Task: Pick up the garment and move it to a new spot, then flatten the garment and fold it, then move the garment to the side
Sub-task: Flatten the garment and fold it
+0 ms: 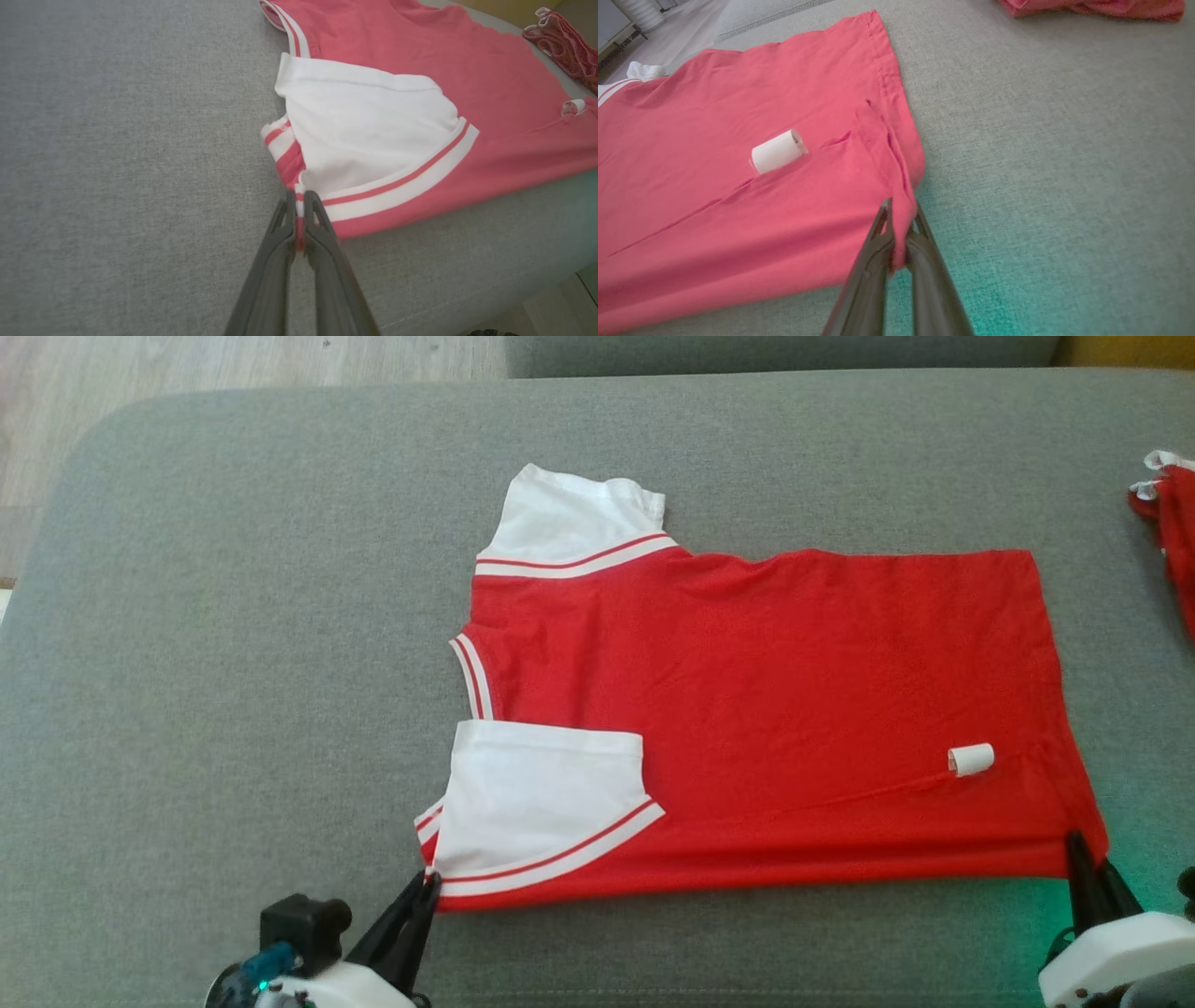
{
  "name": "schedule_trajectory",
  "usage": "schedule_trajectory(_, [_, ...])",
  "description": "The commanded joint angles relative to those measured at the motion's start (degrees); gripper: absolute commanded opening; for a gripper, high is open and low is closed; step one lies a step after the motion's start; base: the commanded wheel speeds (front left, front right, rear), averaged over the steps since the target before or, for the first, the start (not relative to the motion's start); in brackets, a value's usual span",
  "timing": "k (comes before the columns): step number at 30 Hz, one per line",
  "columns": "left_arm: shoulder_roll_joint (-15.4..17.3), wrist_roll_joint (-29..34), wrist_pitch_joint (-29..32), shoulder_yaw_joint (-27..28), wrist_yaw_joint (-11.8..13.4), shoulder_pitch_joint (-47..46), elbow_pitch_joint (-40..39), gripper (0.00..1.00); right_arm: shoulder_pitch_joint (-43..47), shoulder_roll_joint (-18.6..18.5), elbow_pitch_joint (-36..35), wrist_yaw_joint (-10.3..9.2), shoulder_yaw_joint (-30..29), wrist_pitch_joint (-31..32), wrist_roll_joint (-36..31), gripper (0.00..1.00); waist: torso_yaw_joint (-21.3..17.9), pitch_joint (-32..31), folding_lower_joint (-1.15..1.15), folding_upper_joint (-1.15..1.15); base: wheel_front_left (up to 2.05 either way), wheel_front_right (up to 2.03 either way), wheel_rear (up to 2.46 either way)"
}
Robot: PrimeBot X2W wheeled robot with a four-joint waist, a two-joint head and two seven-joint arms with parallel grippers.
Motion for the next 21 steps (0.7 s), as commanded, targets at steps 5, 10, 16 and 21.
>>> schedule_trajectory(5, [0.8, -0.1, 1.2, 1.6, 0.9, -0.8, 0.2, 0.13, 0.2, -1.1, -2.5, -0.05, -1.2, -0.1, -2.1, 1.0, -0.2, -0.6, 0.0, 0.0, 0.0, 0.0, 0.0])
schedule_trajectory(10, [0.7, -1.4, 4.5, 0.5, 0.6, 0.0, 1.4, 1.0, 1.2, -0.8, -3.9, -0.05, -2.9, -0.5, -4.8, 1.0, -0.5, -2.2, 0.0, 0.0, 0.0, 0.0, 0.0])
schedule_trajectory(16, [1.9, -2.1, 5.2, 2.2, 1.3, -1.4, -4.6, 1.0, 1.3, 1.0, -6.8, -0.05, -2.4, -1.3, -6.9, 1.0, -1.7, -4.0, 0.0, 0.0, 0.0, 0.0, 0.0])
schedule_trajectory(21, [5.3, 0.0, 10.6, 3.3, -0.3, -13.3, -10.9, 1.0, 0.1, 1.4, -8.0, -0.05, -0.1, -1.7, -8.0, 1.0, -2.6, -1.7, 0.0, 0.0, 0.0, 0.0, 0.0])
